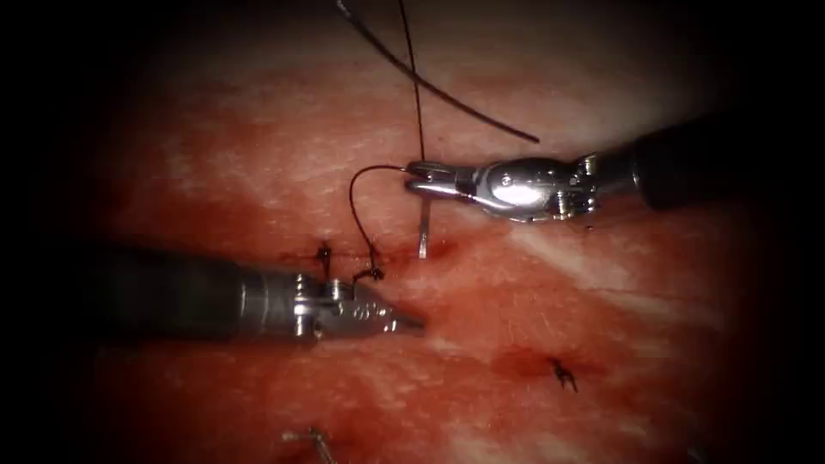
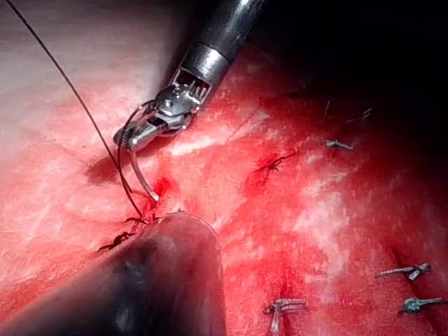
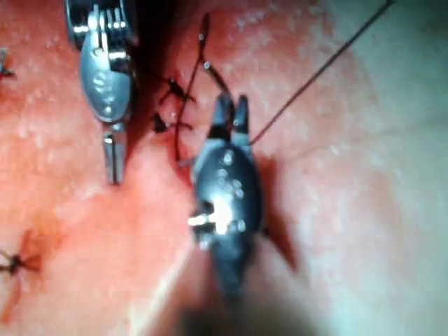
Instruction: Wound Closure
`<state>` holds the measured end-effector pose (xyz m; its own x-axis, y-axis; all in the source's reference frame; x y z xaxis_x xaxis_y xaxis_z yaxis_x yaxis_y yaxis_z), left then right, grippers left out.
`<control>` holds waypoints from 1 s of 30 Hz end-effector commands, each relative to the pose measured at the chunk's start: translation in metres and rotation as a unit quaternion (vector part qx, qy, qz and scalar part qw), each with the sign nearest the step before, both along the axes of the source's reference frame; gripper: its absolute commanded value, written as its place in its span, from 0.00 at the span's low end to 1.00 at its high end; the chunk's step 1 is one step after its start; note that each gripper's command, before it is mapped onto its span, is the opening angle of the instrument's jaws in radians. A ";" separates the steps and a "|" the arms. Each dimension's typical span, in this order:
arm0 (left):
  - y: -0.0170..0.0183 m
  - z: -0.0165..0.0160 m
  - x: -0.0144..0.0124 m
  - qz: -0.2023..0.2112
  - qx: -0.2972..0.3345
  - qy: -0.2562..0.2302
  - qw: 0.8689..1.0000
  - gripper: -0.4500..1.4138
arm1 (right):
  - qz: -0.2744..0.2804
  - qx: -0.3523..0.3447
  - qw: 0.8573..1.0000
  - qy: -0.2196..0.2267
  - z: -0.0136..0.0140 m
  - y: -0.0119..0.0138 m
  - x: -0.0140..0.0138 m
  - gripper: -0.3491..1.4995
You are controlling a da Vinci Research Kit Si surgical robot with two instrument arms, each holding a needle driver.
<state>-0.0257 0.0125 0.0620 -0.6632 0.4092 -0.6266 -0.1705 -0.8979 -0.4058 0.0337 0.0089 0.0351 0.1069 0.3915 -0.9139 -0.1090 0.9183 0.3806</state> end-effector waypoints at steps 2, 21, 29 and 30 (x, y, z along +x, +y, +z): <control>-0.0003 0.0008 -0.0004 0.000 0.001 0.000 1.000 0.05 | -0.001 0.004 1.000 0.001 0.0003 -0.0005 0.0002 0.00; 0.0002 0.0020 -0.0004 -0.005 0.008 0.000 1.000 0.05 | -0.006 0.084 0.996 -0.003 0.0001 -0.0003 0.0005 0.00; 0.0006 0.0027 0.0004 -0.001 0.008 -0.004 1.000 0.05 | -0.023 0.200 0.980 -0.004 0.0005 -0.0007 0.0010 0.00; 0.0006 0.0028 0.0005 -0.001 0.007 -0.003 1.000 0.05 | -0.028 0.229 0.973 0.001 0.0007 -0.0012 0.0011 0.00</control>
<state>-0.0247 0.0137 0.0643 -0.6571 0.4188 -0.6267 -0.1700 -0.8924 -0.4181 0.0343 0.0082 0.0355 0.1361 0.7705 -0.6227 -0.0704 0.6345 0.7697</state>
